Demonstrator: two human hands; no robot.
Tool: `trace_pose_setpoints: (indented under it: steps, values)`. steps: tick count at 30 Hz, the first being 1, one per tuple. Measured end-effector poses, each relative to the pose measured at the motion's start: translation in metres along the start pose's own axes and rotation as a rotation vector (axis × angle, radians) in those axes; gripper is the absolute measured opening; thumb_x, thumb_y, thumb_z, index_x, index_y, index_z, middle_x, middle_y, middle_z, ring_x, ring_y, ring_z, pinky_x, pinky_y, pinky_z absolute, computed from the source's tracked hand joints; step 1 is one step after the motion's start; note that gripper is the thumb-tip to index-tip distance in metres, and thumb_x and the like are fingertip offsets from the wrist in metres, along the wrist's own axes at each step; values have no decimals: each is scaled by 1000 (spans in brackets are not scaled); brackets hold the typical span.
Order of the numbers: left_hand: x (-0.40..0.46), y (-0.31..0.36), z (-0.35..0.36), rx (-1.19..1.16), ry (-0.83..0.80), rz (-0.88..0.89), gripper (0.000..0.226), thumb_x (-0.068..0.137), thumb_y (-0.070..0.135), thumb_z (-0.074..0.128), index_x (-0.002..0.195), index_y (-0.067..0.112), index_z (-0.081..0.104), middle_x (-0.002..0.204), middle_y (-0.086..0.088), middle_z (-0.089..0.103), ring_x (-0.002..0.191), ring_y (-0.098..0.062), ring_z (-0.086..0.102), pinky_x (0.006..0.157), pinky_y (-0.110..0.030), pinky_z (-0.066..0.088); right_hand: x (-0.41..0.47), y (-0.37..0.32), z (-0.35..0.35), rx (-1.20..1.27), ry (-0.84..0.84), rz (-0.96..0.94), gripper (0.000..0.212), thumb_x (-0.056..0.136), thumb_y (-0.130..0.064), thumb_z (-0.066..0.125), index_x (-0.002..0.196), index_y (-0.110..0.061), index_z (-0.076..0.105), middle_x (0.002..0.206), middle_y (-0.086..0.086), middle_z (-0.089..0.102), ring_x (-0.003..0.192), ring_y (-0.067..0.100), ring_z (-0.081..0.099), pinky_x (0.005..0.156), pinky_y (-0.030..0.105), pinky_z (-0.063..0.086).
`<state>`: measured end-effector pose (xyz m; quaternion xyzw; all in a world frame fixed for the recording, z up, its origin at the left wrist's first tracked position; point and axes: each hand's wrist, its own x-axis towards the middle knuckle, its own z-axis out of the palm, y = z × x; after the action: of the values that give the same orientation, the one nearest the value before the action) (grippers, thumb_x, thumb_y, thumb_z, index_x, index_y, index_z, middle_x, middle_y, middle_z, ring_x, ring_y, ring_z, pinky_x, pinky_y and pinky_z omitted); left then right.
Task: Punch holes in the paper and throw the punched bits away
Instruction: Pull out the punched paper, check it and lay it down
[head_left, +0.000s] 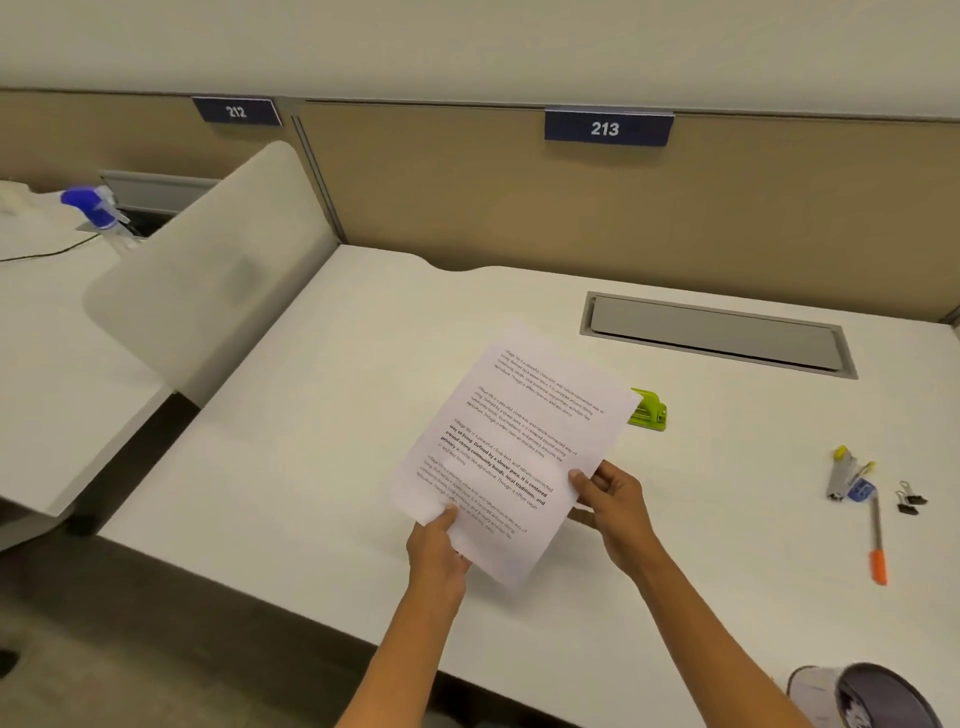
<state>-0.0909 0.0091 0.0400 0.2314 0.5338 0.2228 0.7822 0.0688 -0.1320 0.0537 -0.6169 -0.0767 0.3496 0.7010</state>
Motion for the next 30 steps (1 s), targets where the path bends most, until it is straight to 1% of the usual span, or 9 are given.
trace_pose_setpoints:
  steps: [4, 6, 8, 11, 16, 19, 24, 27, 30]
  values:
    - [0, 6, -18, 15, 42, -23, 34, 91, 3, 60, 124, 14, 58, 116, -14, 67, 106, -34, 63, 87, -49, 55, 11, 10, 20, -68, 15, 6, 24, 96, -5, 58, 116, -14, 66, 105, 2, 76, 92, 23, 74, 70, 40, 61]
    - [4, 18, -33, 46, 77, 25, 32, 89, 1, 62, 118, 14, 60, 112, -13, 68, 104, -33, 64, 85, -47, 56, 19, 13, 29, -107, 5, 15, 23, 96, -5, 59, 116, -13, 67, 104, 3, 76, 92, 23, 73, 72, 43, 61]
    - [13, 39, -49, 99, 110, 115, 32, 88, 0, 64, 116, 16, 59, 113, -11, 67, 103, -31, 64, 78, -43, 57, 26, 16, 38, -135, -8, 34, 22, 96, -5, 59, 114, -13, 68, 102, 3, 77, 92, 23, 74, 70, 40, 60]
    - [30, 81, -68, 317, 131, 252, 42, 87, 3, 68, 122, 23, 58, 113, -9, 61, 103, -28, 61, 73, -38, 57, 39, 22, 55, -167, -27, 80, 21, 96, -6, 59, 114, -12, 68, 100, 3, 77, 90, 22, 74, 66, 36, 60]
    - [62, 139, -81, 685, -3, 296, 31, 83, 1, 70, 109, 19, 68, 86, -8, 68, 81, -22, 64, 63, -28, 47, 62, 34, 84, -201, -37, 165, 19, 95, -5, 59, 111, -10, 69, 99, 3, 77, 87, 22, 75, 64, 34, 60]
    - [84, 154, -87, 785, 11, 285, 32, 79, -1, 72, 102, 21, 70, 85, -9, 70, 84, -26, 66, 69, -29, 49, 76, 42, 102, -220, -29, 215, 18, 95, -5, 59, 109, -9, 69, 100, 5, 77, 88, 22, 74, 65, 34, 60]
    - [116, 163, -91, 833, 77, 255, 33, 76, 0, 73, 94, 27, 70, 87, -10, 74, 89, -28, 69, 87, -40, 54, 100, 56, 121, -252, 13, 285, 17, 95, -5, 57, 107, -7, 69, 102, 8, 75, 90, 25, 73, 63, 31, 59]
    - [127, 160, -93, 829, 88, 263, 32, 77, -2, 71, 97, 23, 70, 79, -5, 71, 84, -27, 67, 84, -35, 52, 112, 67, 127, -264, 57, 306, 16, 93, -4, 59, 104, -5, 70, 101, 9, 75, 91, 27, 73, 64, 33, 60]
    - [135, 156, -96, 845, 108, 272, 32, 79, -1, 70, 105, 18, 70, 80, -4, 70, 82, -24, 65, 78, -30, 47, 121, 79, 129, -295, 96, 328, 16, 89, -4, 61, 101, -6, 71, 102, 10, 75, 90, 27, 73, 70, 39, 62]
